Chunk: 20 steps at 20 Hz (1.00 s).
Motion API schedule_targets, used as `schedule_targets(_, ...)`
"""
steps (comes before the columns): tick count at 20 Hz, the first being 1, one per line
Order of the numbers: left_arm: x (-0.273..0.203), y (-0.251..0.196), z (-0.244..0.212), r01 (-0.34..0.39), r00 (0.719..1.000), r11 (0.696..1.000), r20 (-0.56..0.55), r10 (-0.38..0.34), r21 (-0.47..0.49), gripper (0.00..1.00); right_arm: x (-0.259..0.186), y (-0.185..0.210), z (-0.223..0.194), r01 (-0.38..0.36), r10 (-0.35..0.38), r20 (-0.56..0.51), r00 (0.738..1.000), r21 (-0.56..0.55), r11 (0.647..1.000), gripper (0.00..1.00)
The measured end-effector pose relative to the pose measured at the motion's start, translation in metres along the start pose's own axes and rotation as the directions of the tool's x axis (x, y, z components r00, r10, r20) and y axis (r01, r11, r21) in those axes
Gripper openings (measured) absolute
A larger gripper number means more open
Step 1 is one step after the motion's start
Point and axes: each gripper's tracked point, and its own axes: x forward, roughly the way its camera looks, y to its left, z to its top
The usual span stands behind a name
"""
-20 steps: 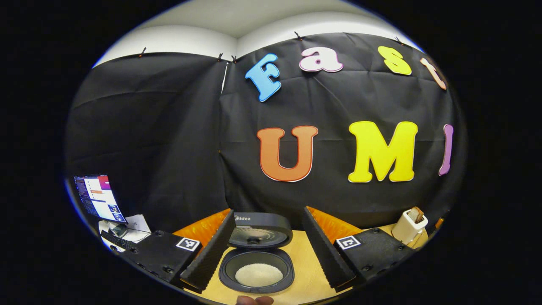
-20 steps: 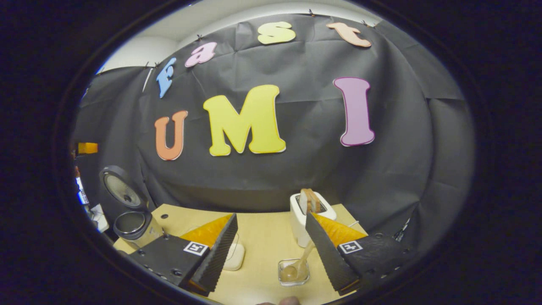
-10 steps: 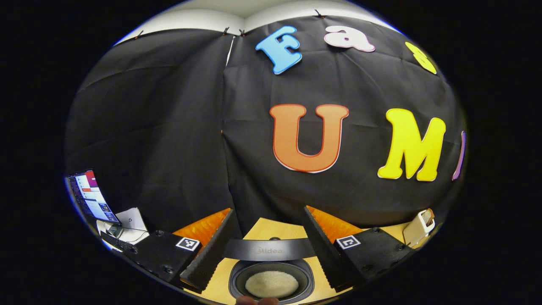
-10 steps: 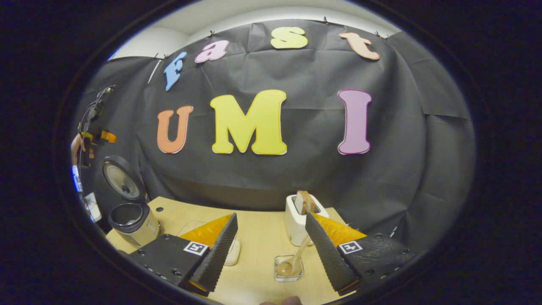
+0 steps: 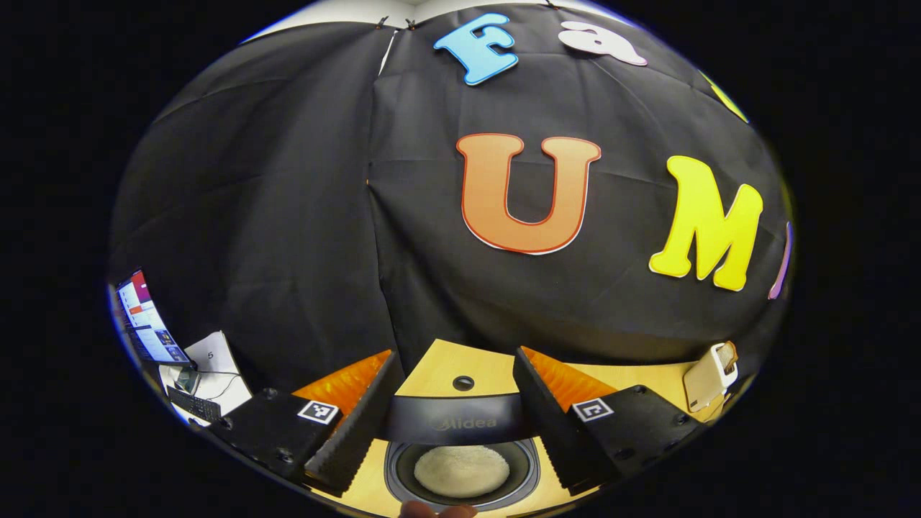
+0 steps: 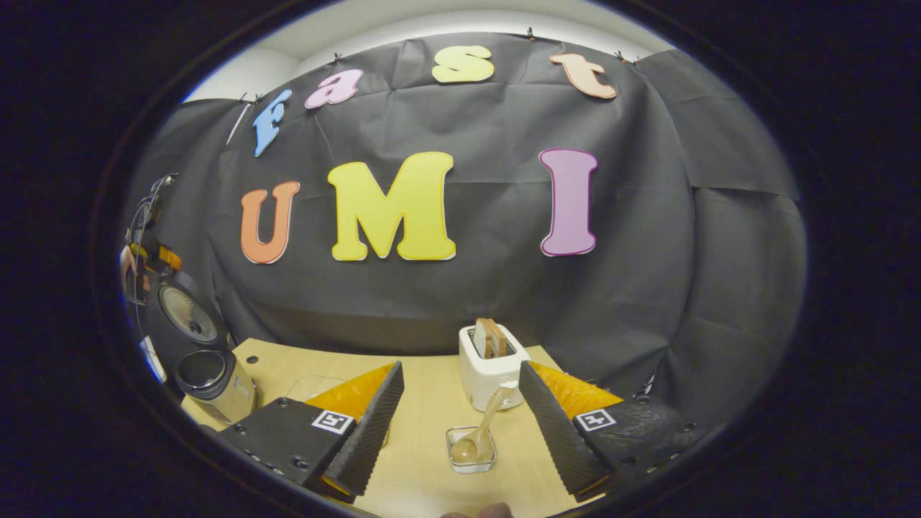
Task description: Close the left gripper, press the button to open the rice cooker; take a wooden spoon from the chopstick holder with the right hand, scoop a spoonful of rice and pour it into the rice cooker, then put the wooden spoon back into the chopstick holder.
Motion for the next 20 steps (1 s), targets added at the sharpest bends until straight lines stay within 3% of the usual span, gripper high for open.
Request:
schedule_targets(4,-0.024,-0.003,-0.026,0.007,1.0,1.0,-0.009,-0.007,0.012,1.0,0.003,0.02,-0.001,-0.052,0.052,-0.005,0.999,-0.012,0.999,0.96)
schedule_targets(10,-0.067,-0.009,-0.115,-0.001,0.997,1.0,-0.075,-0.001,-0.026,1.0,0.007,0.052,-0.006,-0.139,0.138,-0.026,0.99,-0.044,0.989,0.96)
schedule_targets(14,-0.076,-0.012,-0.17,-0.024,0.994,1.0,-0.109,0.024,-0.004,1.0,0.007,0.07,-0.01,-0.19,0.186,-0.052,0.981,-0.087,0.978,0.96)
schedule_targets(18,-0.074,-0.012,-0.194,-0.035,0.993,0.999,-0.109,0.034,-0.007,1.0,0.002,0.08,-0.011,-0.217,0.211,-0.06,0.976,-0.123,0.968,0.93)
schedule_targets(20,-0.073,-0.013,-0.203,-0.037,0.993,0.999,-0.115,0.036,-0.007,1.0,-0.001,0.083,-0.012,-0.221,0.213,-0.066,0.975,-0.134,0.966,0.96)
